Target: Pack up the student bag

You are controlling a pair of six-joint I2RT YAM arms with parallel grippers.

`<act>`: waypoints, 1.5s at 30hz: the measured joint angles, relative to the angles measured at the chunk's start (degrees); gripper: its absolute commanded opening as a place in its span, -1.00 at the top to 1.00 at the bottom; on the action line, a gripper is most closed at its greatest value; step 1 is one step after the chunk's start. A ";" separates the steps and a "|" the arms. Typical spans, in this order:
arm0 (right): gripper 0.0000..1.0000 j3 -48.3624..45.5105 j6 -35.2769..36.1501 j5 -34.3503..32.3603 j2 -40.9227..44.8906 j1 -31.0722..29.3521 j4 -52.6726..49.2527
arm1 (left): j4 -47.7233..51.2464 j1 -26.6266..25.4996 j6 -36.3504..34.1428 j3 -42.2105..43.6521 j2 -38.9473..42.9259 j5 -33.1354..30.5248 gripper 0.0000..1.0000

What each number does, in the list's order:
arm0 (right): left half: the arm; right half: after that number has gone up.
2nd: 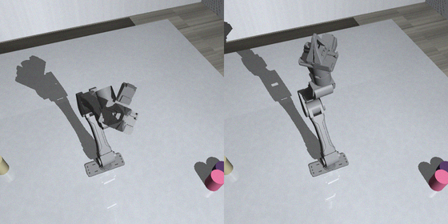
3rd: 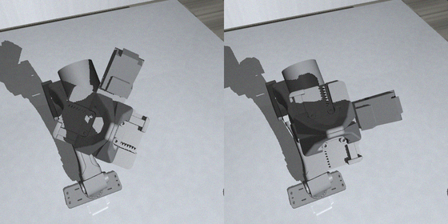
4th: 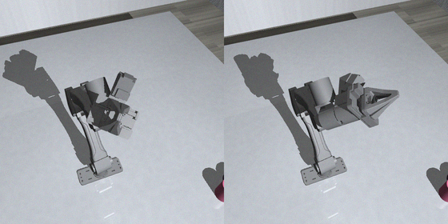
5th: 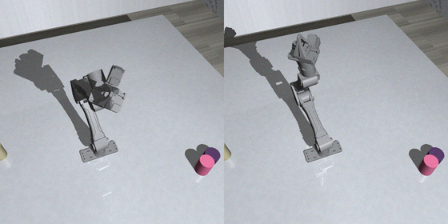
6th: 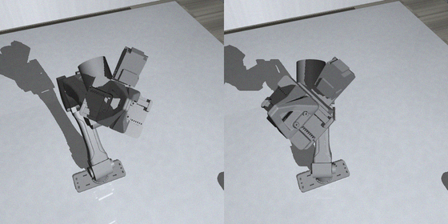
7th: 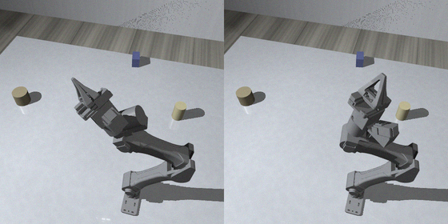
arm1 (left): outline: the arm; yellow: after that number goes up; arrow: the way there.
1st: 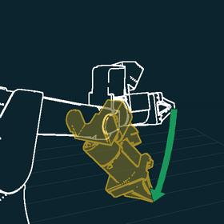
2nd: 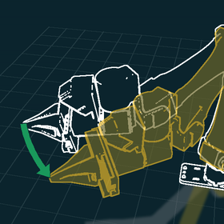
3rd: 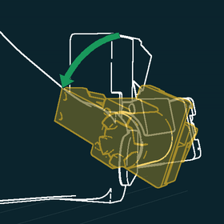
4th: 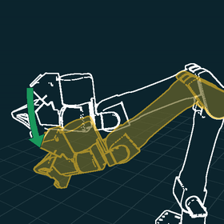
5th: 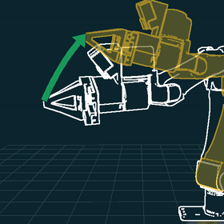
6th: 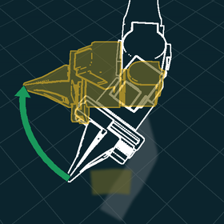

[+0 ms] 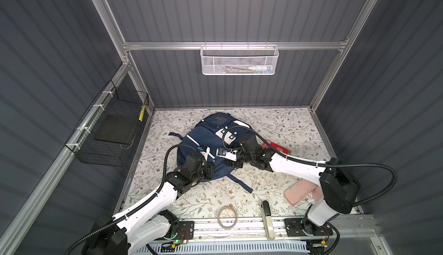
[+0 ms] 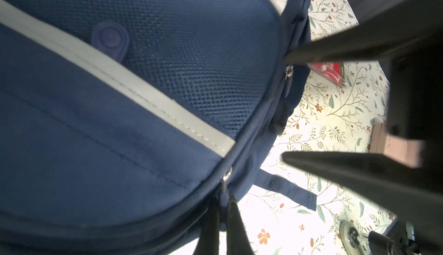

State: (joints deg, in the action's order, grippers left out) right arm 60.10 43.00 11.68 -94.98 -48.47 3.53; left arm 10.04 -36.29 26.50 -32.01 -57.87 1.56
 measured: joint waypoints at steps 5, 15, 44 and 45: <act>-0.25 -0.31 8.57 -2.95 -3.26 -2.25 6.95 | 1.29 0.02 0.02 -0.39 0.28 -0.26 1.00; 1.00 -0.11 12.55 -3.91 -6.75 -2.60 11.96 | 3.63 0.04 0.24 -0.68 0.68 -1.44 1.00; 0.44 -1.09 11.54 7.39 0.07 6.08 -1.31 | 13.14 17.90 -3.82 -9.73 2.86 11.54 1.00; 0.34 -0.31 11.34 7.28 -1.01 6.43 -1.64 | 13.51 17.53 -3.41 -9.49 4.02 11.54 1.00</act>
State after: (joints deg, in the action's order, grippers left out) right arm 59.79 54.35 18.96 -95.98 -42.04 1.89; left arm 23.55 -18.76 23.09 -41.50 -53.84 13.10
